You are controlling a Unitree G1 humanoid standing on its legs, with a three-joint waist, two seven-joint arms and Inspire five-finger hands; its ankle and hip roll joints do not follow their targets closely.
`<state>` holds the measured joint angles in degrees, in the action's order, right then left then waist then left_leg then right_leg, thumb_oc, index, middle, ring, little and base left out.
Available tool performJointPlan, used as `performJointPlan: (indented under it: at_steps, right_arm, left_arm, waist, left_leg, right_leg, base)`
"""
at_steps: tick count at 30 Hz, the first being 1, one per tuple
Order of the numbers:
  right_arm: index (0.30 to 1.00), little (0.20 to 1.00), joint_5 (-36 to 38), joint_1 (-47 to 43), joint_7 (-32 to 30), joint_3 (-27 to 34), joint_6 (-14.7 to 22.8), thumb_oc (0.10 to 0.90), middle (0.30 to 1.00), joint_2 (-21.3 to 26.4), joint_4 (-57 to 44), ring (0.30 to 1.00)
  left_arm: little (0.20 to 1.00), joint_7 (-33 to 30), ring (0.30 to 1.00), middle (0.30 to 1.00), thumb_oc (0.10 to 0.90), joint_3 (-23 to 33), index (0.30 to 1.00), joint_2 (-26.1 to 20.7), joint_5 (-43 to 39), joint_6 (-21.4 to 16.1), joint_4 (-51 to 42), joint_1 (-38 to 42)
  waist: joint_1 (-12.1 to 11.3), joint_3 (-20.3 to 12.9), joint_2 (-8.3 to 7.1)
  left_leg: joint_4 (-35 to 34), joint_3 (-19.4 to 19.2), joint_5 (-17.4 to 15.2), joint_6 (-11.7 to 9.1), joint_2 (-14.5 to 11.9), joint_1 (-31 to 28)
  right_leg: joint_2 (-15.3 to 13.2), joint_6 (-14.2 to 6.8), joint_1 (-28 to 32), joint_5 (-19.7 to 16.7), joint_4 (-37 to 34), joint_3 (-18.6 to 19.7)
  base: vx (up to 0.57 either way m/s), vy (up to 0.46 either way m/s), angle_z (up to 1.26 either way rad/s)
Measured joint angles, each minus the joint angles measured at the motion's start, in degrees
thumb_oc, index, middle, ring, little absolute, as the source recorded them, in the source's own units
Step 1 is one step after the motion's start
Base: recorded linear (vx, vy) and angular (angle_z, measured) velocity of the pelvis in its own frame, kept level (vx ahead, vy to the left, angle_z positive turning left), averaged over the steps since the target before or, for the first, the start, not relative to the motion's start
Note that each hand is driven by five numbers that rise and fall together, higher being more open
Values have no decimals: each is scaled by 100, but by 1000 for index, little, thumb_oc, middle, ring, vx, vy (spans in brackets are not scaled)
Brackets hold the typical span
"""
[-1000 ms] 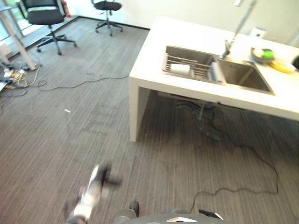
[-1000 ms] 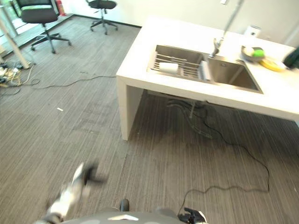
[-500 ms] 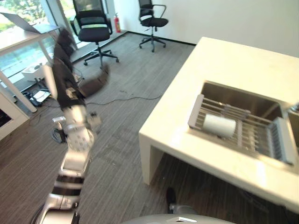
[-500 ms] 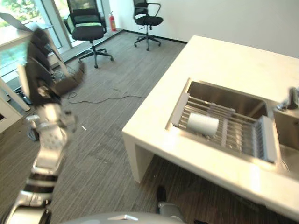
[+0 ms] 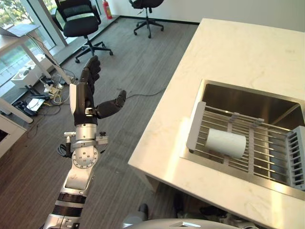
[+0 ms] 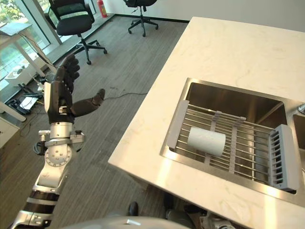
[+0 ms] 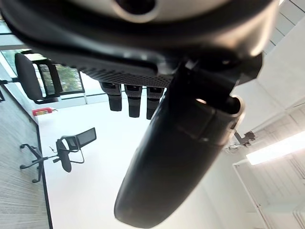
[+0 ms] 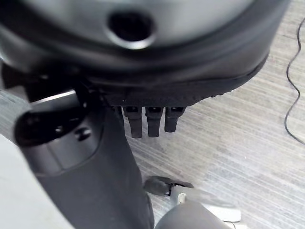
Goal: Place the dishes in the dishwasher.
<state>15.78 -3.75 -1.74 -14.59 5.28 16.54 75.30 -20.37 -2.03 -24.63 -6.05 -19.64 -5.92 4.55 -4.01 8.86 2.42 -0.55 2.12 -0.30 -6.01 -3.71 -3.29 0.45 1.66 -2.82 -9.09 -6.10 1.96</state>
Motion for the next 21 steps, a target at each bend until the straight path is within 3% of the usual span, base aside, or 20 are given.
performJointPlan:
  at_steps: [2, 3, 4, 5, 7, 8, 12, 13, 16, 17, 18, 19, 21]
  right_arm:
    - [900, 900, 0, -13, -8, -3, 15, 800, 900, -11, -14, 900]
    - [900, 900, 3, 11, -7, -7, 3, 800, 900, -9, -8, 900]
    - [900, 900, 3, 31, -6, 4, 10, 800, 900, 4, -30, 900]
    - [900, 900, 6, 67, -7, 1, 6, 800, 900, 12, -33, 900]
    - [900, 900, 8, 55, -9, 11, -20, 800, 900, -122, -14, 900]
    - [900, 900, 21, 222, -10, 78, -25, 800, 900, -267, -38, 900]
    - [900, 900, 58, 306, -19, 253, -44, 800, 900, -436, -44, 900]
    - [900, 900, 46, 97, -20, 219, -50, 800, 900, -475, -35, 900]
    - [900, 900, 11, 161, -19, 211, -101, 800, 900, -338, -59, 900]
    - [900, 900, 9, 249, -3, 209, -131, 800, 900, -306, -60, 900]
    - [900, 900, 7, 392, 32, 210, -156, 800, 900, -312, 92, 900]
    - [900, 900, 8, 482, 52, 224, -223, 800, 900, -337, 109, 900]
    - [900, 900, -5, 596, 56, 212, -234, 800, 900, -362, 148, 900]
  left_arm:
    - [900, 32, 900, 900, 800, -21, 900, -98, 37, 1, -125, 19]
    - [900, 96, 900, 900, 800, -47, 900, -113, 61, -1, -196, 21]
    - [900, 90, 900, 900, 800, -100, 900, -114, 57, -16, -204, 23]
    - [900, 124, 900, 900, 800, -173, 900, -116, 55, -17, -202, 59]
    - [900, 240, 900, 900, 800, -338, 900, -151, 43, -10, -218, 174]
    - [900, 401, 900, 900, 800, -695, 900, -260, -48, 25, -394, 241]
    - [900, 864, 900, 900, 800, -1212, 900, -768, -14, 49, -869, 282]
    - [900, 1022, 900, 900, 800, -1237, 900, -1203, 44, 45, -1036, 317]
    - [900, 1224, 900, 900, 800, -1354, 900, -1245, 132, 151, -982, 533]
    - [900, 1274, 900, 900, 800, -1411, 900, -1253, 136, 154, -981, 631]
    - [900, 1347, 900, 900, 800, -1721, 900, -1113, 87, 272, -963, 1012]
    - [900, 1450, 900, 900, 800, -1871, 900, -1088, 89, 286, -979, 1161]
    - [900, 1682, 900, 900, 800, -1942, 900, -1294, 122, 363, -1226, 1212]
  waist:
    - [-8, 93, -174]
    - [33, 133, -301]
    - [105, 88, -239]
    - [204, 40, -214]
    - [301, 36, -422]
    - [489, -22, -643]
    - [539, -19, -912]
    - [441, 65, -806]
    - [425, 115, -556]
    - [443, 120, -548]
    - [376, 138, -504]
    - [317, 121, -485]
    - [190, 44, -538]
  left_leg:
    - [423, 335, -105, -131, 232, 177]
    - [1085, 585, -537, -70, 440, 350]
    - [1191, 648, -710, 102, 470, 399]
    - [878, 643, -754, 445, 472, 280]
    - [529, 570, -568, 641, 720, 191]
    - [327, 547, -263, 853, 990, 179]
    - [195, -55, -109, 1105, 1194, 221]
    - [162, -601, -135, 1242, 960, 245]
    - [86, -802, -89, 1211, 672, 151]
    - [73, -785, -86, 1215, 680, 129]
    - [91, -736, -36, 1228, 669, 138]
    - [86, -655, -18, 1221, 693, 134]
    - [56, -703, 13, 1235, 808, 147]
  right_leg:
    - [-217, -77, -24, 38, -1, 54]
    - [-405, -256, -100, -131, 2, 80]
    - [-422, -328, -116, -160, 34, 110]
    - [-437, -409, -229, -136, 34, 129]
    - [-673, -575, -328, -115, 42, 290]
    - [-892, -777, -465, -159, 43, 413]
    - [-1118, -1285, -831, 304, 124, 487]
    - [-1161, -1511, -1129, 710, 389, -340]
    - [-1161, -1584, -1031, 538, 914, -1189]
    - [-1236, -1568, -924, 547, 1146, -1195]
    - [-1145, -1561, -805, 954, 2419, -383]
    - [-1054, -1569, -644, 1123, 2791, -133]
    - [-1150, -1564, 45, 1206, 2203, -204]
  base:
    - [-173, 127, -31]
    - [-167, 181, -42]
    - [-132, 222, -41]
    - [-113, 194, -32]
    - [-157, 219, -34]
    - [-177, 197, -30]
    - [-219, 131, -80]
    - [-204, 107, -156]
    - [-170, 23, -84]
    - [-188, -37, -9]
    - [-125, -89, 30]
    - [-112, -79, 34]
    - [-125, -76, -3]
